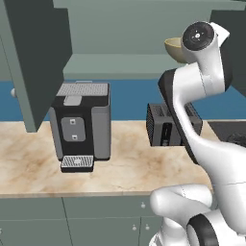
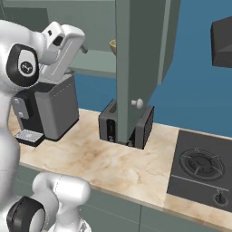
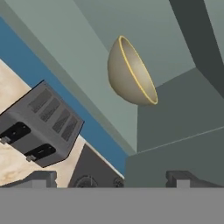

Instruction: Move the bowls from the cabinet to the plates on the dining table.

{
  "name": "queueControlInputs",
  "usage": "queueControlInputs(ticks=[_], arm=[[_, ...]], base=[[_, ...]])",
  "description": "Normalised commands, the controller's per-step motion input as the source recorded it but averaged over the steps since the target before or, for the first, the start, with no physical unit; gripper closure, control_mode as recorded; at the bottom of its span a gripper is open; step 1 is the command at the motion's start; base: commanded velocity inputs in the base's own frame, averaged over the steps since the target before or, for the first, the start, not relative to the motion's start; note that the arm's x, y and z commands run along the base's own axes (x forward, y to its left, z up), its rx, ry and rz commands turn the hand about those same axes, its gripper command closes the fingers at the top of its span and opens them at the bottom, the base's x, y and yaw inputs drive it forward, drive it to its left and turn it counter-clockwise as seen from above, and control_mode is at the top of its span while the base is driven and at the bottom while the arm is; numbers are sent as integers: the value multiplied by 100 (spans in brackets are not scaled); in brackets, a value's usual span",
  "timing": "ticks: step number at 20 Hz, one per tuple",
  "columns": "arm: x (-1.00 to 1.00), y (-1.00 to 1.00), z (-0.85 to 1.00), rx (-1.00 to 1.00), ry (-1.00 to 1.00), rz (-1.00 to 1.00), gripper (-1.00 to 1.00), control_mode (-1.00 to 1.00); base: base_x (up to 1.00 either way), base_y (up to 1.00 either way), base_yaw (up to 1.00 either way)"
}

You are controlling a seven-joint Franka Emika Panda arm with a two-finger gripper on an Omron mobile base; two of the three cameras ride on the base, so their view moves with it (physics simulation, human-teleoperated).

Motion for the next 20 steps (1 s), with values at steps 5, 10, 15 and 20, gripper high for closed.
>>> queueControlInputs(ticks=[5,10,15,20], arm=[[31,-4,-4,0,0,0,-100,-100],[31,-4,0,0,0,0,-100,-100],[28,-5,0,0,0,0,-100,-100],[23,-3,0,0,1,0,-100,-100]], base=[[0,0,0],[0,0,0],[0,0,0],[0,0,0]])
